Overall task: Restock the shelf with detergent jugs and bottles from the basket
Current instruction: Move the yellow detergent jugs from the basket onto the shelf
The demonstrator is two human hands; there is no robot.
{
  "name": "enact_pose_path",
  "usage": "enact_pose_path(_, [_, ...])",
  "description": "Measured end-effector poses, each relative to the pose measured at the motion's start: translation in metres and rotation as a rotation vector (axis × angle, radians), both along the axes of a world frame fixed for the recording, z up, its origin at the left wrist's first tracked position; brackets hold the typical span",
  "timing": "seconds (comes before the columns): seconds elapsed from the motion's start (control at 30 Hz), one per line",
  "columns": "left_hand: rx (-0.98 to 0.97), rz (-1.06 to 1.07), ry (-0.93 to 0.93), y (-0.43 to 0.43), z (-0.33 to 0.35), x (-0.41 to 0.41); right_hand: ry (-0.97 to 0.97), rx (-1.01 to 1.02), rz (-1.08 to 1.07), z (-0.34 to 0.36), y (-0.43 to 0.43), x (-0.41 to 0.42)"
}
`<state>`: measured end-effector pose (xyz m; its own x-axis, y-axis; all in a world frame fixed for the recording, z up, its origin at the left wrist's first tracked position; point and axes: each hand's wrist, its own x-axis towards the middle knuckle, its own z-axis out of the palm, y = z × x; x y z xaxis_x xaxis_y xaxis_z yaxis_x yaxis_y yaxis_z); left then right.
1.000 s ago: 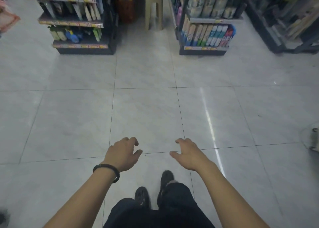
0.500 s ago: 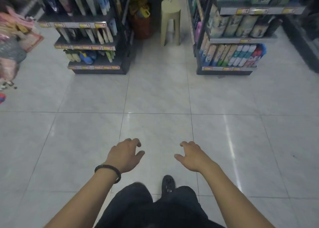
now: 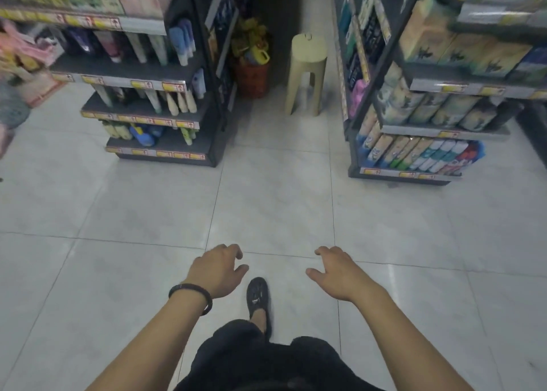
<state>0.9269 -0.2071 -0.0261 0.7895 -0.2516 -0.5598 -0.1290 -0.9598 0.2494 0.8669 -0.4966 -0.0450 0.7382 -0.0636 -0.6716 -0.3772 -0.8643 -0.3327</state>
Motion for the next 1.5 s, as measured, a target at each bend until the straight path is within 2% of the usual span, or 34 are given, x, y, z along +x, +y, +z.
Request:
enact_pose_path(0.2, [-0.010, -0.078, -0.023, -0.028, 0.010, 0.147, -0.038, -0.078, 0.021, 0.014, -0.023, 0.132])
enact_pose_path(0.53, [0.003, -0.063, -0.037, -0.090, -0.001, 0.376, -0.066, 0.001, -0.038, -0.012, -0.093, 0.363])
enact_pose_path(0.67, [0.037, -0.029, -0.045, -0.122, 0.010, 0.470, -0.022, 0.019, 0.000, -0.015, -0.127, 0.455])
enact_pose_path(0.87, [-0.057, 0.067, -0.084, -0.170, 0.027, 0.608, 0.075, 0.001, 0.081, -0.013, -0.172, 0.603])
enact_pose_path(1.03, [-0.063, 0.110, -0.068, -0.187, 0.020, 0.715, 0.020, 0.005, 0.068, -0.008, -0.198, 0.722])
enact_pose_path(1.23, [-0.103, 0.098, -0.054, -0.208, 0.002, 0.863, 0.000, -0.029, 0.066, -0.006, -0.219, 0.877])
enact_pose_path(1.37, [-0.084, 0.013, -0.003, -0.223, 0.002, 0.958, 0.050, -0.036, 0.075, 0.012, -0.229, 0.964])
enact_pose_path(1.5, [-0.072, -0.057, -0.021, -0.241, 0.008, 1.048, 0.004, -0.027, 0.050, 0.026, -0.245, 1.046])
